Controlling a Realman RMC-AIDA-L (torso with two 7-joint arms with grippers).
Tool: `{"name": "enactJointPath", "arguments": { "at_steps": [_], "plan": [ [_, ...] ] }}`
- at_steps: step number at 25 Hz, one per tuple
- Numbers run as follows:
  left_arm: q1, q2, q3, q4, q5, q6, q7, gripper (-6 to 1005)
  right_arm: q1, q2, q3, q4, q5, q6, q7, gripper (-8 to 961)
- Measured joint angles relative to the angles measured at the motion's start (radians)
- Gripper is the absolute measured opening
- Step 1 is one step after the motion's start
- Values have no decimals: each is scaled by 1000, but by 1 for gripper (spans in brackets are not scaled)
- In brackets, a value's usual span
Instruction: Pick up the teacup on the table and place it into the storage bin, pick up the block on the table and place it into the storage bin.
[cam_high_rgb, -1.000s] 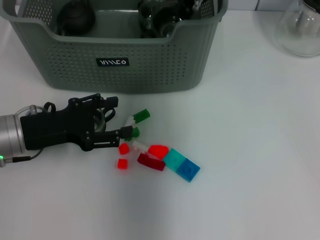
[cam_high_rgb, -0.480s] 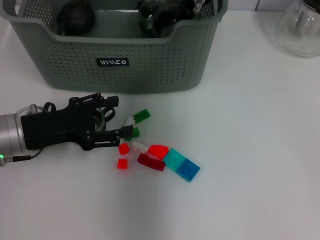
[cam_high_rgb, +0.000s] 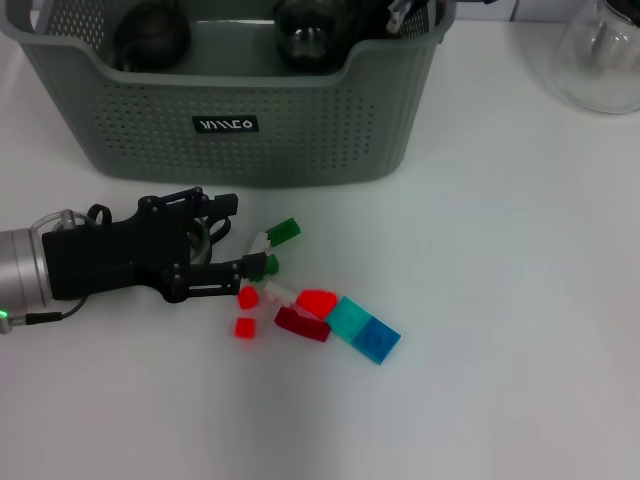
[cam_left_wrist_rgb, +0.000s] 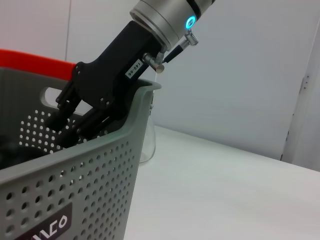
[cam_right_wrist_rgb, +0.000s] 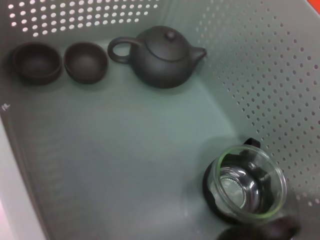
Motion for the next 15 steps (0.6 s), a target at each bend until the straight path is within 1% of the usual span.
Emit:
{"name": "enactJointPath", "arguments": {
  "at_steps": [4,6,9,15],
  "plan": [
    [2,0,0,0,0,0,0,858,-3,1,0,-20,0,-7,0,376],
    [4,1,-1,0,0,1,0,857,-16,1,0,-63,0,-21,6,439],
    [7,5,-2,0,-4,6,0,856,-58,0,0,-194,-1,-59,33,512],
    [9,8,-7,1,-7,12,0,856,-183,5,-2,-553,33,-150,89,680]
  ]
}}
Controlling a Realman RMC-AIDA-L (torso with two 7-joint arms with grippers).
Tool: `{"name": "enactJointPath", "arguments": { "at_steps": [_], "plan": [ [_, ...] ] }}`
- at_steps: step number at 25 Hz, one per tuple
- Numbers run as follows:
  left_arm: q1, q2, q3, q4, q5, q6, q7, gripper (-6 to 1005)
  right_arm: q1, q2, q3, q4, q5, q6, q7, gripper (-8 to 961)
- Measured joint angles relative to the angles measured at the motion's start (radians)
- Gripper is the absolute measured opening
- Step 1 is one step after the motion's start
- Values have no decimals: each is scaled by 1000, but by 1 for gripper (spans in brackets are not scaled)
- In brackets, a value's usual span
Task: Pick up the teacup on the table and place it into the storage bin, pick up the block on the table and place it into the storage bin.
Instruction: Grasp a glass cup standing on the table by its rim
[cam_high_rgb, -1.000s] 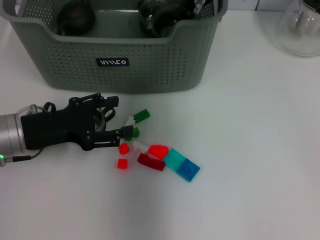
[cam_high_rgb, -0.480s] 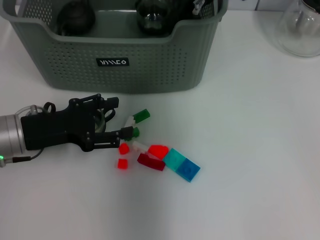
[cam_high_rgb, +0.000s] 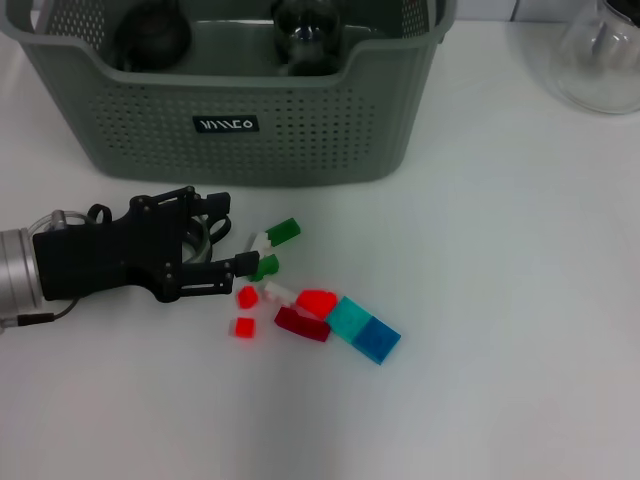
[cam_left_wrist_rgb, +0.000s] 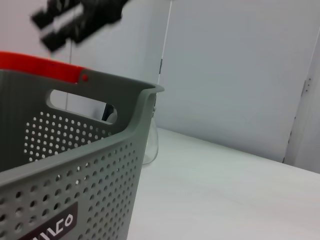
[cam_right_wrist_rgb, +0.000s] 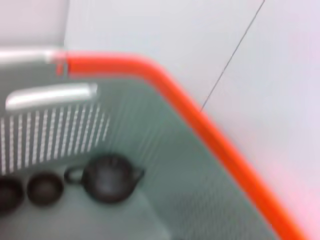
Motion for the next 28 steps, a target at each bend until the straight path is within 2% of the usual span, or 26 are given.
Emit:
{"name": "enactJointPath", "arguments": {
  "at_steps": [4,7,10,12,16,20,21,23,24,25,26,27,28],
  "plan": [
    [1,1,-20,7,0,25,-1,857,-105,1,-4,-231,107,-51,6,771],
    [2,9,-59,10,-1,62,-1,857,-210,-2,-8,-386,227,-64,-9,833],
    [6,22,-116,10,-1,115,-1,857,-342,-3,-10,-511,414,-74,-75,894],
    [13,36,-171,13,0,163,-2,857,-418,-7,-4,-544,560,-113,-147,918],
    [29,51,-235,55,4,200,-59,857,-534,-8,42,-526,819,-318,-306,932],
    [66,48,-250,232,7,204,-223,858,-615,-7,75,-465,904,-537,-415,934],
    [72,46,-250,258,8,204,-245,858,-629,-9,92,-398,906,-623,-443,933],
    [82,39,-248,339,22,207,-308,858,-623,-13,105,-300,885,-676,-459,933],
    [84,36,-246,382,38,210,-342,858,-623,-13,105,-300,885,-676,-459,932],
    [82,28,-242,452,88,209,-397,858,-602,-21,110,-190,834,-702,-475,932],
    [78,22,-240,492,121,207,-427,858,-586,-24,110,-143,802,-704,-484,932],
    [78,22,-240,492,121,207,-427,858,-586,-24,110,-143,802,-704,-484,931],
    [73,15,-240,531,158,205,-455,858,-567,-27,112,-86,761,-701,-496,931]
  ]
}}
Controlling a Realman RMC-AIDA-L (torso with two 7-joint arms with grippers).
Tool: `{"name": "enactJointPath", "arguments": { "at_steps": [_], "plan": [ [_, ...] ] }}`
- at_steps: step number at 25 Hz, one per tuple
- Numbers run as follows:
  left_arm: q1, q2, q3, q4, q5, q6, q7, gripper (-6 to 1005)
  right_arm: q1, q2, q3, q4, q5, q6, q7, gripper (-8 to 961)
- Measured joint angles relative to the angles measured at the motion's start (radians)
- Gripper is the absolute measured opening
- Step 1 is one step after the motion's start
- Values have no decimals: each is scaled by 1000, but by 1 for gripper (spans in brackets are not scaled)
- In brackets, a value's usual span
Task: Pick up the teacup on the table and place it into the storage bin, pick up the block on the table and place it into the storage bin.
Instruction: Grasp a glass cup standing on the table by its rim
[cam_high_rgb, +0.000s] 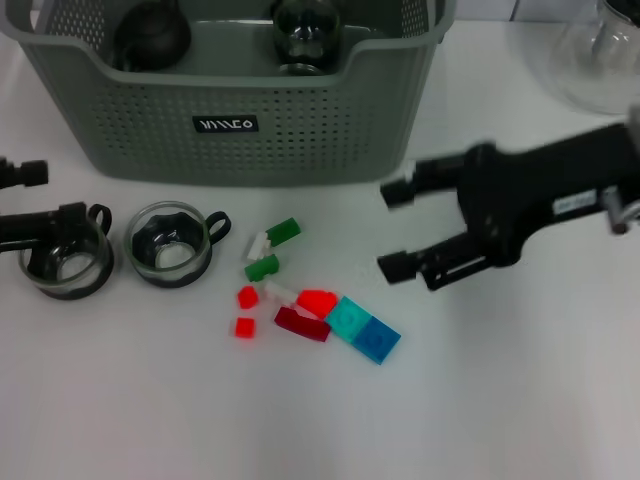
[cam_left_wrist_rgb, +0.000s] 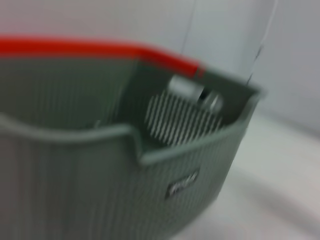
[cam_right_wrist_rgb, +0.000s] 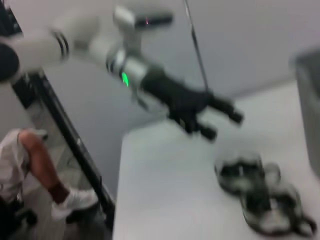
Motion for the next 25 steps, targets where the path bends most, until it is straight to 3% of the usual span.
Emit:
{"name": "enactJointPath", "arguments": {
  "at_steps": [3,7,12,15,25],
  "plan": [
    [-19,-21,1,109,99,-11,-74,857,54,0,5,112,-99,46,-22,930],
    [-53,-51,11,234,243,-23,-184,857,114,15,0,176,-223,112,-20,930],
    [-98,-76,96,336,419,-27,-327,856,175,23,-6,215,-301,128,-3,931],
    [-112,-81,195,348,481,-58,-412,856,199,22,-7,238,-307,138,-2,931],
    [-156,-74,324,298,596,-182,-550,856,207,23,-7,255,-307,155,-3,930]
  ]
}}
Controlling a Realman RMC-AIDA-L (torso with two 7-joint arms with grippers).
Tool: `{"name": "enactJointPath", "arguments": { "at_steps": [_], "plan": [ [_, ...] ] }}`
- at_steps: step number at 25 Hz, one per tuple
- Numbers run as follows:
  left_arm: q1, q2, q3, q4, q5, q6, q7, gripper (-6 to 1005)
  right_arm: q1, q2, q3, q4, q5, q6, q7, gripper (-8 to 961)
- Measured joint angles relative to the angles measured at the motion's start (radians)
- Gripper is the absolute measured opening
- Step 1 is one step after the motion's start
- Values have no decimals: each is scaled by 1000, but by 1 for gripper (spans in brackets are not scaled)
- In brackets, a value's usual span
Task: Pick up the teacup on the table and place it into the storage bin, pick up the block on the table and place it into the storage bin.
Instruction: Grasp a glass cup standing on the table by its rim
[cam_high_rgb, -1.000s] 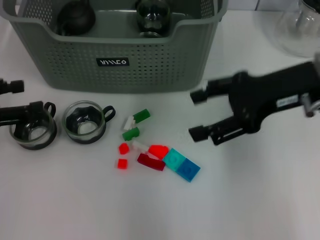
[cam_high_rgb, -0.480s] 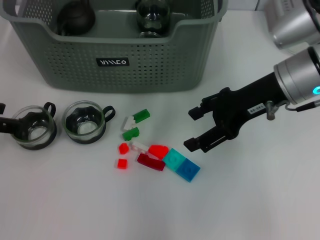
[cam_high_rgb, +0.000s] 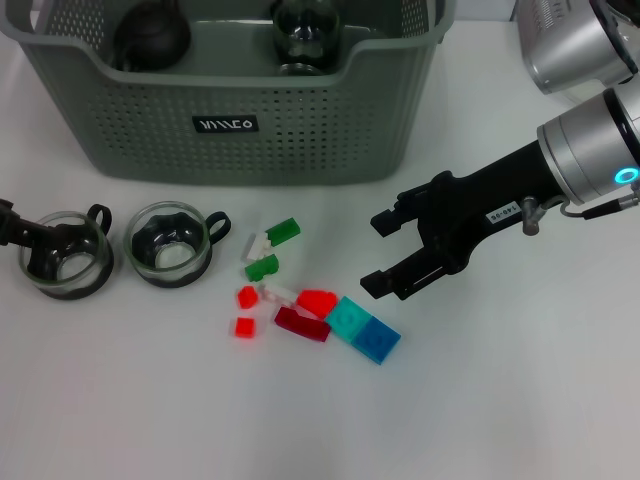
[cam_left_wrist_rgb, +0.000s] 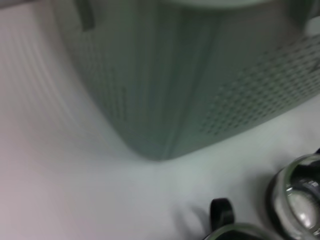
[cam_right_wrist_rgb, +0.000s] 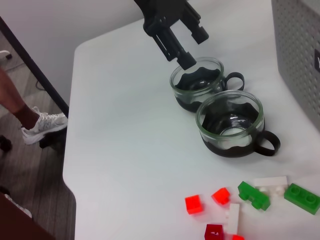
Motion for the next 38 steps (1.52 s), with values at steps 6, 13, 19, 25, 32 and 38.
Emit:
{"name": "enactJointPath", "arguments": {
  "at_steps": [6,13,19,25,32,38],
  "plan": [
    [-35,7,61,-60,37,-40,-43,851,-1,-1,6,7,4,2,0,931],
    [-38,46,145,-160,38,-99,-108,845,-5,-1,7,11,4,7,1,931],
    [-39,49,183,-199,38,-125,-115,835,-5,-1,9,16,4,12,1,931],
    [-31,49,194,-202,39,-148,-141,816,-7,0,9,18,5,11,1,931],
    [-31,57,206,-221,39,-167,-161,520,-9,1,9,18,7,9,11,930],
    [-30,59,213,-240,40,-192,-178,332,-8,1,11,18,12,7,13,930]
  ]
}}
